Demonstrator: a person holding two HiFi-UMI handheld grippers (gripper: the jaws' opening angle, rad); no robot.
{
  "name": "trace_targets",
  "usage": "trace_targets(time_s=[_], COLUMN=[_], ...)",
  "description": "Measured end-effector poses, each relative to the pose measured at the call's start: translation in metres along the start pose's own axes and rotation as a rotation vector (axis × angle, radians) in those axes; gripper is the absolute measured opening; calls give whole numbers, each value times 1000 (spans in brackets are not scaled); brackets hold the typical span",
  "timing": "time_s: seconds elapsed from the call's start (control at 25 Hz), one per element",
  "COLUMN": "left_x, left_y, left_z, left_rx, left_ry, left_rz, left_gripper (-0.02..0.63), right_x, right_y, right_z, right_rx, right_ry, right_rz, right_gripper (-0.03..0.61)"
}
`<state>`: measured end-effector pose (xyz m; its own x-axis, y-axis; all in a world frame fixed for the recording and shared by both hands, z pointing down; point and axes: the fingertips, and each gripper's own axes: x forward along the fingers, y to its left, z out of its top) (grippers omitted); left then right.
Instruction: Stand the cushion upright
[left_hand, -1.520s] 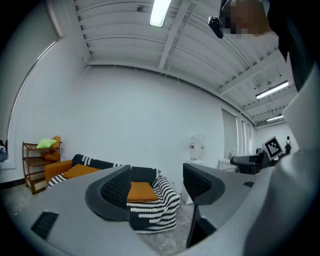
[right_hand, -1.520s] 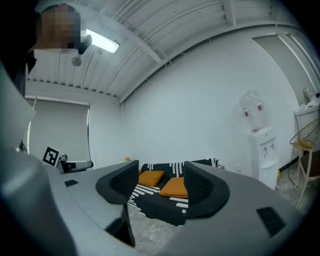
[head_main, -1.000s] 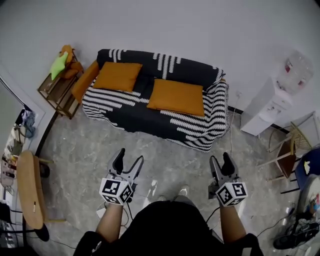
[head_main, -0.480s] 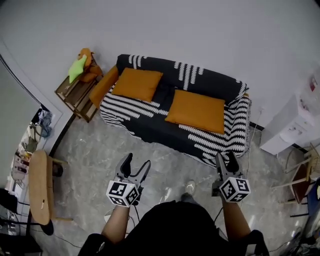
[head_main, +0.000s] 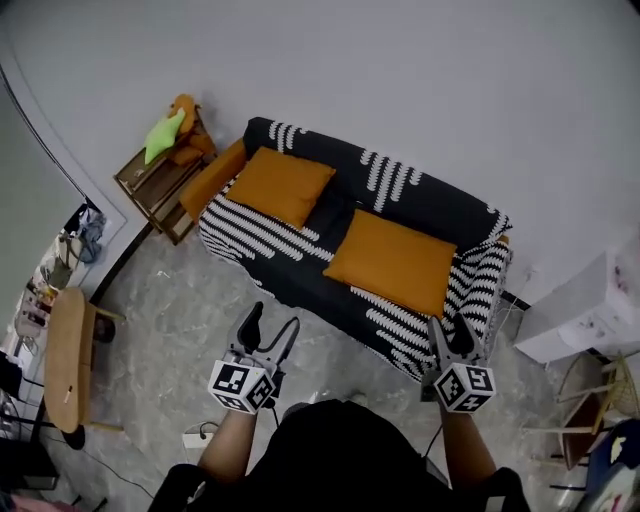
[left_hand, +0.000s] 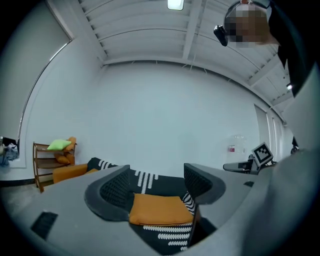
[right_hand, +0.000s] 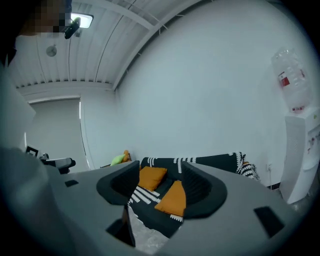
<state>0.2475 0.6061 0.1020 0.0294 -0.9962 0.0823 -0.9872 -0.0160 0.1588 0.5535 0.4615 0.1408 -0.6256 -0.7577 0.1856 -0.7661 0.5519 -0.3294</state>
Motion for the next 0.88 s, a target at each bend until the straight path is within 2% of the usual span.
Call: trace_targets(time_s=[0.2, 0.36, 0.6, 0.88], left_x=[41, 70, 146, 262], left_y=[0, 10, 45, 83], left_z=[-10, -29, -37, -12], left_rx=[9, -4, -1, 4], left_ry=[57, 93, 125, 106], left_rz=[-26, -56, -126, -242], left_gripper=[344, 344, 344, 358], right_x=[19, 34, 85, 162], right_y=[-23, -35, -54, -78], right_z=[7, -13, -10, 41], right_rx=[23, 47, 32, -5], right_ry=[-4, 42, 37, -68], right_rz=[-20, -14, -105, -255], right_gripper=[267, 244, 247, 270])
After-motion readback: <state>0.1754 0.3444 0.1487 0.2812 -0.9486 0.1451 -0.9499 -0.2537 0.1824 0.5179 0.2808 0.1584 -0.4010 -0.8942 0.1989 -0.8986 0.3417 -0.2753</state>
